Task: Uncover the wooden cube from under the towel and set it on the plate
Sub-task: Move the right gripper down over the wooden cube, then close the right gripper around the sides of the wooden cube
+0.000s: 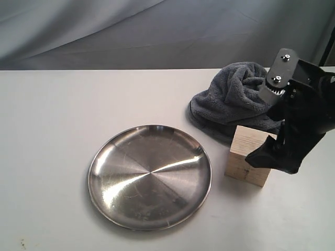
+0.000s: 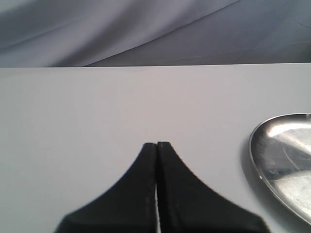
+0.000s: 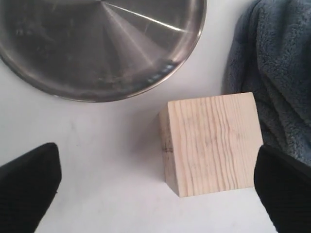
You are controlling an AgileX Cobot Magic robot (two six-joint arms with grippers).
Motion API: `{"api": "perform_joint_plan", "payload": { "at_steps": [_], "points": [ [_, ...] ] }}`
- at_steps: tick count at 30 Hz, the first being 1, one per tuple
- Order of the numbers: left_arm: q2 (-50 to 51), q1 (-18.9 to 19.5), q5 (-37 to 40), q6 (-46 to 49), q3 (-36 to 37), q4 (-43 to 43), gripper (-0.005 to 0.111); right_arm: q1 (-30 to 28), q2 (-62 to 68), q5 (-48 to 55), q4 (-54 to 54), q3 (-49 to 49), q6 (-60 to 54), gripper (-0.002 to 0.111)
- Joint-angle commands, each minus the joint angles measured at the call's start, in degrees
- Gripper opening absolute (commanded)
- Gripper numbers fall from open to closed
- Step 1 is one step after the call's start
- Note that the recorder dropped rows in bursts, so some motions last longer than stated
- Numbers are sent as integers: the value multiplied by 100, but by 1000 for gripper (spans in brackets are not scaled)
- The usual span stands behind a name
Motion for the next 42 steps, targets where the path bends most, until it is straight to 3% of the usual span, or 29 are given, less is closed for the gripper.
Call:
{"api": "perform_joint_plan", "payload": {
  "at_steps": [1, 6, 13, 25, 42],
  "points": [
    [-12, 5, -74, -11, 26, -26, 1, -8, -10, -584, 14, 36, 1, 105],
    [-12, 5, -74, -24, 26, -26, 1, -8, -10, -1483, 598, 36, 136, 105],
    [-12, 5, -74, -24, 26, -26, 1, -8, 178, -1095, 180, 36, 192, 105],
    [-12, 5, -74, -10, 26, -26, 1, -8, 1255, -1316, -126, 36, 192, 105],
    [-12, 5, -74, -4, 26, -26, 1, -8, 1393, -1578, -532, 36, 5, 105]
  ]
}}
